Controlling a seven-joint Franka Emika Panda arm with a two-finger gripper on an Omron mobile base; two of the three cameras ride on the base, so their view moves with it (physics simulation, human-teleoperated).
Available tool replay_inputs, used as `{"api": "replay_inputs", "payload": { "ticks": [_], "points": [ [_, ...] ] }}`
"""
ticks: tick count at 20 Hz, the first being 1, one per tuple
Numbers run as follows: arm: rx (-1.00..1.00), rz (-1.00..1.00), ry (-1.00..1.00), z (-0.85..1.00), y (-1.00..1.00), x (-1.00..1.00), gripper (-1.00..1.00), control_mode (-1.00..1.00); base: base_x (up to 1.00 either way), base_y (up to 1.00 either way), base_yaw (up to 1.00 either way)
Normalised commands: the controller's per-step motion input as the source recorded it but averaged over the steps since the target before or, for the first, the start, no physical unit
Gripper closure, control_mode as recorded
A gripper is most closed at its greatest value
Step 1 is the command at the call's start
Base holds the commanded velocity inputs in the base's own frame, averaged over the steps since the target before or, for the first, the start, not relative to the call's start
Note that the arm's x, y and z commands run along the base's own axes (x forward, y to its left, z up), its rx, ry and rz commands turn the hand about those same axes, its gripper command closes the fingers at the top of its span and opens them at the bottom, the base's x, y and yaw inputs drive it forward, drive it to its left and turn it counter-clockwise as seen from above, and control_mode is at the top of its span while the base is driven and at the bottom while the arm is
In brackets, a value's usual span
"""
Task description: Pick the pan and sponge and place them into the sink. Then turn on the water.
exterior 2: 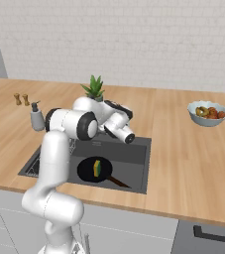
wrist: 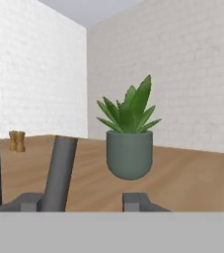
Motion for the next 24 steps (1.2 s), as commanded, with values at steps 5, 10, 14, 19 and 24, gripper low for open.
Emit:
{"api": "replay_inputs", "payload": {
  "ticks": [5, 10, 14, 19, 24],
  "points": [
    [0.11, -0.08, 0.00, 0.00, -0.84, 0.15, 1.00, -1.00, 0.00, 0.00, 0.00],
    [0.14, -0.10, 0.00, 0.00, -1.00, 0.14, 1.00, -1.00, 0.00, 0.00, 0.00],
    [0.13, -0.12, 0.00, 0.00, -1.00, 0.20, 1.00, -1.00, 0.00, 0.00, 0.00],
    [0.10, -0.13, 0.01, -0.02, -0.99, 0.30, 1.00, -1.00, 0.00, 0.00, 0.00],
    [0.11, -0.13, 0.01, 0.00, -0.95, 0.31, 1.00, -1.00, 0.00, 0.00, 0.00]
  ]
}}
